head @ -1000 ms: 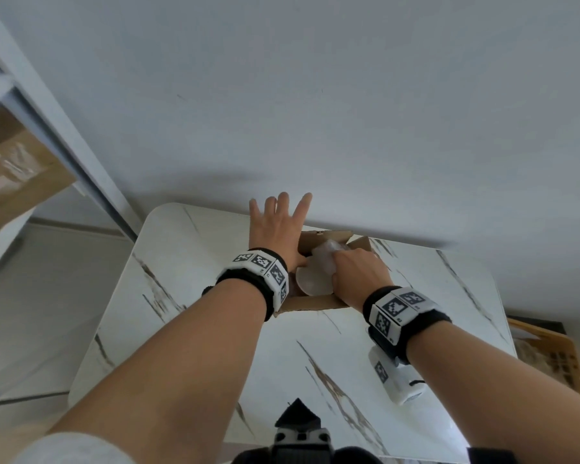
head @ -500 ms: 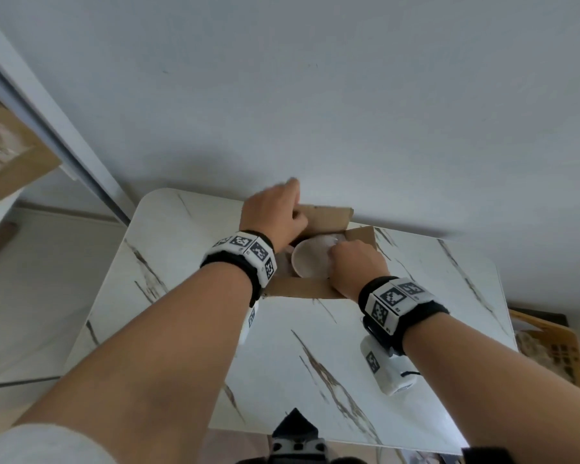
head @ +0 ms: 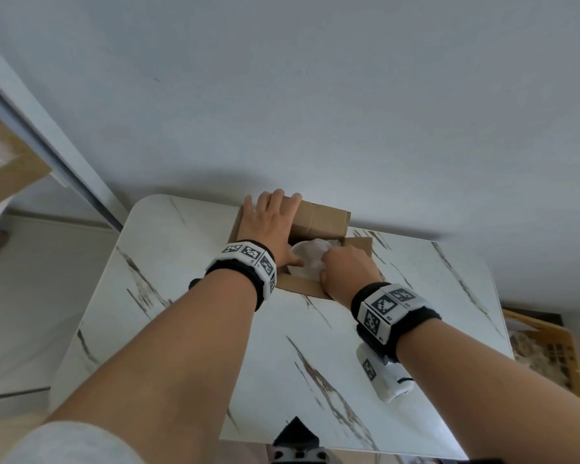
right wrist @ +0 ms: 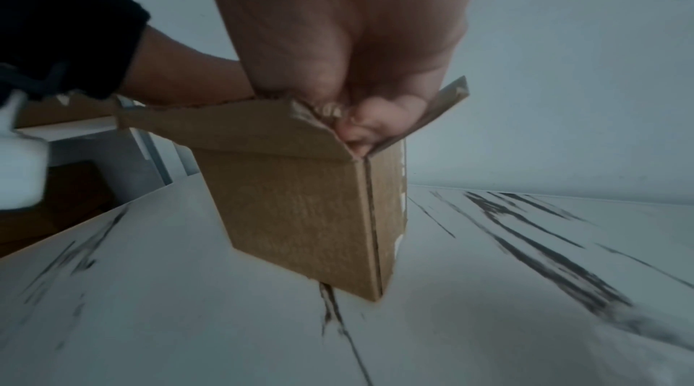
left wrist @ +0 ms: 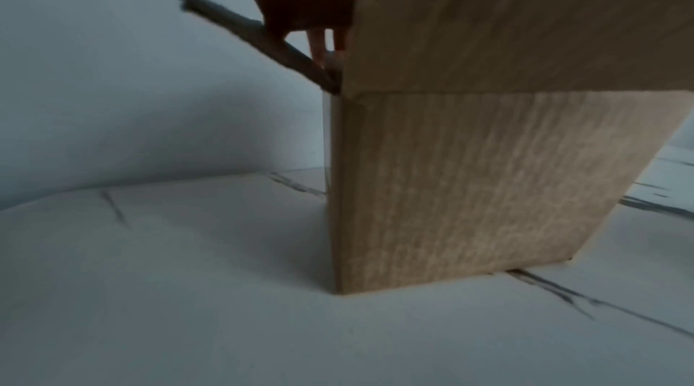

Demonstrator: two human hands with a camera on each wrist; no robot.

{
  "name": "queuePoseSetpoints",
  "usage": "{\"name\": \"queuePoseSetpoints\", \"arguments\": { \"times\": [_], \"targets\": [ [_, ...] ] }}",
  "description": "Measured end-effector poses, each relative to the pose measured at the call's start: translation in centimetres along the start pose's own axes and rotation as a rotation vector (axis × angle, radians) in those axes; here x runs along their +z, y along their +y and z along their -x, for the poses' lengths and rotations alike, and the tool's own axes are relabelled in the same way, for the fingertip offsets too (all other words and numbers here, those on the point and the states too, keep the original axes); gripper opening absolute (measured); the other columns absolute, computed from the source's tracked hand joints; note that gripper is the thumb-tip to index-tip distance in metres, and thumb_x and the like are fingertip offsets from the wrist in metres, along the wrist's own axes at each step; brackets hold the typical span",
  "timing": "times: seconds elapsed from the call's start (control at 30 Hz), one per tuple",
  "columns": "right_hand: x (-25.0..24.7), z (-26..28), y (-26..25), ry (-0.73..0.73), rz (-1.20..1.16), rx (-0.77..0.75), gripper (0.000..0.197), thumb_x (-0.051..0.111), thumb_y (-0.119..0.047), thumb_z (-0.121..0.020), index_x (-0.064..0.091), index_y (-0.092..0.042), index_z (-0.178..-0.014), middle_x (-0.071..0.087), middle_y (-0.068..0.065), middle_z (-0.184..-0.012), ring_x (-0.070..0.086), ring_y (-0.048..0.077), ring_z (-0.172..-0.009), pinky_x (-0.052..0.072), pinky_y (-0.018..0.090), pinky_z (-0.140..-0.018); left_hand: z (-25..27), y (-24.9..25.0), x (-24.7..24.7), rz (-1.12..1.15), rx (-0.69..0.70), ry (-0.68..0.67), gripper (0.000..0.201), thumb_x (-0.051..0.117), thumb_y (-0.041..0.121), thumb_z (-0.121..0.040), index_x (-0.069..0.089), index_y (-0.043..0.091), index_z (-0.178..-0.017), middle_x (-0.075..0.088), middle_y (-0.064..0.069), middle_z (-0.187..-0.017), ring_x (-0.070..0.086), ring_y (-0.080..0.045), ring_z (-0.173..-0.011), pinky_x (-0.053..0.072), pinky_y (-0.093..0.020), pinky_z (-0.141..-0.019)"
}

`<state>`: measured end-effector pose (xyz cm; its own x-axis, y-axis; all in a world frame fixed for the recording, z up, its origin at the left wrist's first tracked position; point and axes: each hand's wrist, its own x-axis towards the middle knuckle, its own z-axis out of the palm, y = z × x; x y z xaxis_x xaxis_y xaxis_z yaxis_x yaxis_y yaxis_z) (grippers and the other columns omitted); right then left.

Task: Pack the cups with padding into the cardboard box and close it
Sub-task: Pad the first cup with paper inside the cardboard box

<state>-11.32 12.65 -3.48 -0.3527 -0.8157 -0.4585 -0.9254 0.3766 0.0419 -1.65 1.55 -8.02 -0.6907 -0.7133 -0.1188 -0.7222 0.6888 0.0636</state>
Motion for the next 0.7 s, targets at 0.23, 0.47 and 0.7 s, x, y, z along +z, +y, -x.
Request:
{"name": "queuePoseSetpoints", "arguments": {
  "times": [0.23,0.47,0.7],
  "targets": [
    [0.7,0.4,0.0,0.07,-0.005,0.018,0.04,0.039,-0.007,-0.092,0.039,-0.004,-0.132,0.067,0.012,-0.103,0.068,0.032,-0.093,0.043,0.033,-0.061,-0.4,1.2,1.5,-0.094,-0.104,-0.081,0.116,0.079,0.043,-0.066,0.002,0.024,-0.152,0.02,-0.014,-0.151,0.046,-0.031,-0.121,0.036,-0.043,-0.101],
    [0.5,-0.1,-0.3,0.02,0.059,0.057,0.04,0.04,-0.006,-0.093,0.041,0.0,-0.132,0.065,0.013,-0.111,0.065,0.031,-0.101,0.05,0.035,-0.072,-0.3,1.1,1.3,-0.089,-0.092,-0.111,0.118,0.083,0.034,-0.067,0.002,0.024,-0.153,0.019,-0.015,-0.153,0.046,-0.032,-0.122,0.037,-0.043,-0.101],
    [-0.4,-3.8,-1.1,-0.148,0.041,0.128,0.028,0.052,-0.017,-0.088,0.058,-0.016,-0.116,0.066,0.006,-0.109,0.064,0.025,-0.095,0.046,0.033,-0.069,-0.1,1.0,1.4,-0.074,-0.066,-0.101,0.119,0.082,0.034,-0.067,0.001,0.022,-0.153,0.017,-0.016,-0.152,0.045,-0.033,-0.121,0.037,-0.044,-0.1]
  ]
}}
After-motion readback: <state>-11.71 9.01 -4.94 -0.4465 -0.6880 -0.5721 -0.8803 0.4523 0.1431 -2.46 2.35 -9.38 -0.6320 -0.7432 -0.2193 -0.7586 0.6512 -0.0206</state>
